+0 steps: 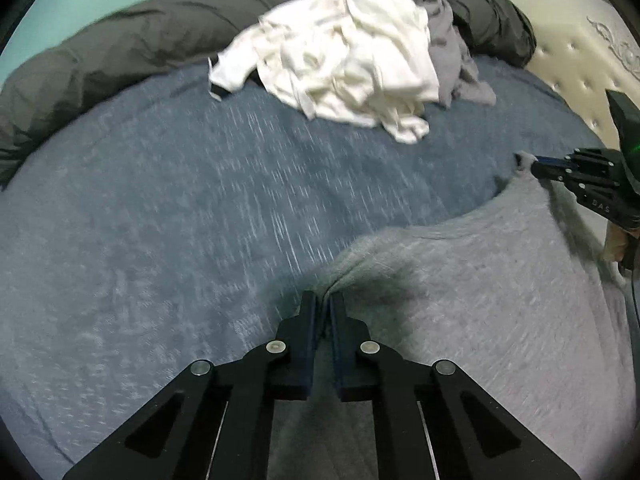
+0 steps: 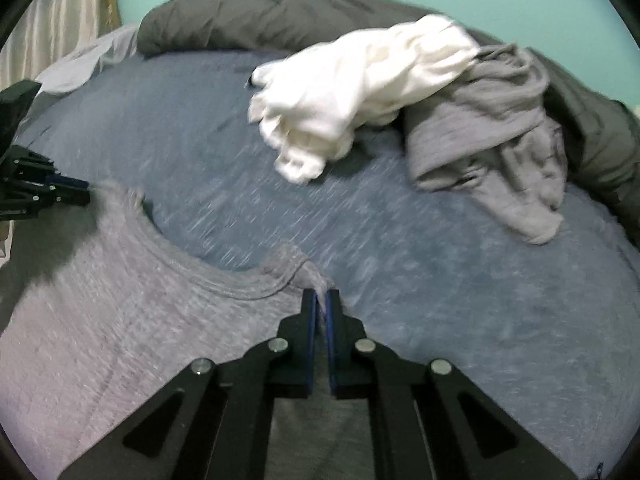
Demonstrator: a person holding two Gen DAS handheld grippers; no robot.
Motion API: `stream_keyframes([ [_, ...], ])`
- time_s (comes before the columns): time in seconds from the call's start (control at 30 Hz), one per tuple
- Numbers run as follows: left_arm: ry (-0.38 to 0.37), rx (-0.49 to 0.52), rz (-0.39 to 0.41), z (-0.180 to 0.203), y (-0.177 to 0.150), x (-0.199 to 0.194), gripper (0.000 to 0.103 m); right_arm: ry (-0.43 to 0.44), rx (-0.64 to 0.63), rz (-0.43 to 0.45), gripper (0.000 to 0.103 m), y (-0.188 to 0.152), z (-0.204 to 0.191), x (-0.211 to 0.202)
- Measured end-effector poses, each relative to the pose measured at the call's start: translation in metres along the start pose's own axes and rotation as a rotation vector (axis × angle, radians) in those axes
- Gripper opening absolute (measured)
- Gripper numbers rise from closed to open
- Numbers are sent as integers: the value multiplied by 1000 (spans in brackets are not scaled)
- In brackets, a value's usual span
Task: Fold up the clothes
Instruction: 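Lift the hem with both grippers and carry it over the body toward the collar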
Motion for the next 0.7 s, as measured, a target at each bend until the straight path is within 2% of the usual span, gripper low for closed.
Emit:
stream_keyframes([
  [0.2,62,10,22,-4,23,-6,5,-56,27,50,4,14,12,-15],
  [0.33,76,-16,42,-13,35,-2,1,-76,50,63,4,26,18,-6],
  [0.43,39,-27,24,-11,35,7,1,-93,59,53,4,28,21,1],
  [0.53,-25,-67,-19,-11,23,24,2,-91,47,-21,4,14,18,22],
  [0.63,-57,-94,-43,-14,12,32,5,-80,45,-109,4,-9,14,47],
  [0.67,-67,-103,-43,-15,11,32,10,-74,54,-113,4,-13,14,51],
  [0.7,-76,-110,-31,-15,12,31,23,-67,62,-118,4,-16,13,54],
])
Point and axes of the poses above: each gripper's, at about its wrist camera, not at the fingertips, and x roughly the way its jaws point, z to its right, y to its top, the point moved 10 cm from there along x, roughly the way its jaws point, and after that the axes turned 5 degrees about -y, right-handed, at the moved point
